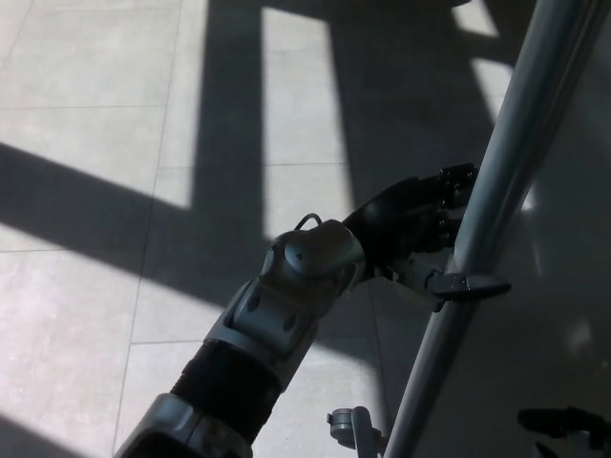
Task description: A white board is being place on the right hand side and parallel to the robot and the robot uses its left hand to grab on the leftside of the whiteboard and drag the whiteboard from the right hand side to the left hand side
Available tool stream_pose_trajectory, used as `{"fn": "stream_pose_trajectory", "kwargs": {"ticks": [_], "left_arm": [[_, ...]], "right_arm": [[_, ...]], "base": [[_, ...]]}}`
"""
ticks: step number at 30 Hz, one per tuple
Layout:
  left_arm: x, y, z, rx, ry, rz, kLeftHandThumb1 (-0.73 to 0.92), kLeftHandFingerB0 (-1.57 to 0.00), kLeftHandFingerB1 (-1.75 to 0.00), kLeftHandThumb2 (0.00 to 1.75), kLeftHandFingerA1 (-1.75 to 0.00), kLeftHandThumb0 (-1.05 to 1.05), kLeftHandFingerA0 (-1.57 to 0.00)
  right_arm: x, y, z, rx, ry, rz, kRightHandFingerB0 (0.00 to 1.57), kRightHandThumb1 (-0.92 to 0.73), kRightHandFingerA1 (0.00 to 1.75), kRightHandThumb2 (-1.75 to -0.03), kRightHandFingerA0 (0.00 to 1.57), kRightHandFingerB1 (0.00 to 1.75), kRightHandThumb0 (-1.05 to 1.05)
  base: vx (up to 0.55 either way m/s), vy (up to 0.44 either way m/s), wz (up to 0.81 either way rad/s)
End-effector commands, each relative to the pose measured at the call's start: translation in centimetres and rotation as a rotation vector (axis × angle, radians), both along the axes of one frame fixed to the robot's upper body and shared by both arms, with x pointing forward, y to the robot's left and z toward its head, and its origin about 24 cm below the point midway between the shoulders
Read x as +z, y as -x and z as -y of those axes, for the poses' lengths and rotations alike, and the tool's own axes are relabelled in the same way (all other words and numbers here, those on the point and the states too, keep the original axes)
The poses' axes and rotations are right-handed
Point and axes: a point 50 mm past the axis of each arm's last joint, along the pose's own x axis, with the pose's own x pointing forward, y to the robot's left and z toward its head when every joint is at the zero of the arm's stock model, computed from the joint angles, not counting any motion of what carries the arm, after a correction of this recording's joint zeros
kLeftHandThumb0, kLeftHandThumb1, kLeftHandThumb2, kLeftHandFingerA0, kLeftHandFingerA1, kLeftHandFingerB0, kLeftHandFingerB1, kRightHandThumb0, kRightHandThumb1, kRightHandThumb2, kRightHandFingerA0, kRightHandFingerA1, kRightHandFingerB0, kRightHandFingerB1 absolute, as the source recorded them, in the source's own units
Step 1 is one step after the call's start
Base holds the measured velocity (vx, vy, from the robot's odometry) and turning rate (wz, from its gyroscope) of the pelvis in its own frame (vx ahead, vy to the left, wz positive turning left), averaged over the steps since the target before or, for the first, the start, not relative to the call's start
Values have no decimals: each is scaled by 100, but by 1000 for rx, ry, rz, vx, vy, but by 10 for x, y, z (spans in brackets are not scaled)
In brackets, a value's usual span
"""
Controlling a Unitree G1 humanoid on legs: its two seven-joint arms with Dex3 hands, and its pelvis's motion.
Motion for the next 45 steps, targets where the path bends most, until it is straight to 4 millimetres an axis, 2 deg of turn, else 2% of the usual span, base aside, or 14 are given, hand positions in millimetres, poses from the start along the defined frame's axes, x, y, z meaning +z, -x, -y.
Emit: {"fn": "stream_pose_trajectory", "kwargs": {"ticks": [1,4,5,6,7,11,12,18,19,26,27,28,33,45], "left_arm": [[4,-4,12,113,13,22,41,-12,-35,69,-48,-59,-39],[4,-4,14,138,25,25,41,-12,-35,69,-48,-59,-39],[-2,-1,16,224,85,56,67,-55,-40,60,-52,-31,-96],[-4,-1,15,263,81,72,76,-65,-43,64,-55,-27,-104],[-5,-1,14,291,79,96,79,-72,-45,65,-65,-24,-106],[-8,-1,11,317,94,109,80,-77,-47,65,-72,-21,-103],[-10,-2,6,336,104,95,79,-81,-54,63,-70,-21,-91],[-17,-6,-9,382,130,73,77,-82,-55,63,-79,-20,-90],[-17,-8,-16,398,144,66,75,-86,-57,61,-89,-19,-97],[-18,-12,-26,429,160,50,73,-86,-56,62,-83,-21,-97],[-18,-12,-32,439,151,73,72,-84,-56,61,-86,-23,-95],[-18,-12,-37,450,150,83,72,-84,-57,61,-86,-21,-94],[-18,-13,-54,481,180,87,75,-82,-55,62,-78,-19,-94],[-8,-19,-111,574,195,72,74,-82,-59,62,-87,-10,-96]], "right_arm": [[5,-4,4,11,15,21,63,-65,65,-60,91,44,-48],[5,-5,4,12,16,19,63,-65,65,-60,91,44,-48],[7,-7,5,20,21,23,60,-65,65,-61,91,44,-49],[8,-7,6,23,22,22,53,-54,76,-92,88,58,-52],[9,-9,7,21,22,21,53,-53,76,-91,88,58,-53],[9,-9,8,16,18,17,54,-54,75,-91,88,58,-54],[9,-10,8,22,23,19,53,-53,76,-92,88,58,-54],[10,-10,8,30,40,22,53,-54,75,-92,88,58,-53],[10,-11,8,25,39,21,54,-54,75,-92,88,58,-53],[11,-13,7,31,35,32,54,-54,75,-91,88,59,-54],[11,-13,7,24,34,26,62,-65,63,-60,90,44,-49],[11,-13,6,26,35,25,54,-53,76,-92,88,59,-53],[12,-14,8,25,42,26,54,-53,75,-91,89,59,-53],[11,-13,8,46,53,14,51,-53,76,-93,88,59,-48]], "base": [[0,0,0],[0,0,0],[0,0,0],[0,0,0],[0,0,0],[0,0,0],[0,0,0],[0,0,0],[0,0,0],[0,0,0],[0,0,0],[0,0,0],[0,0,0],[0,0,0]]}}
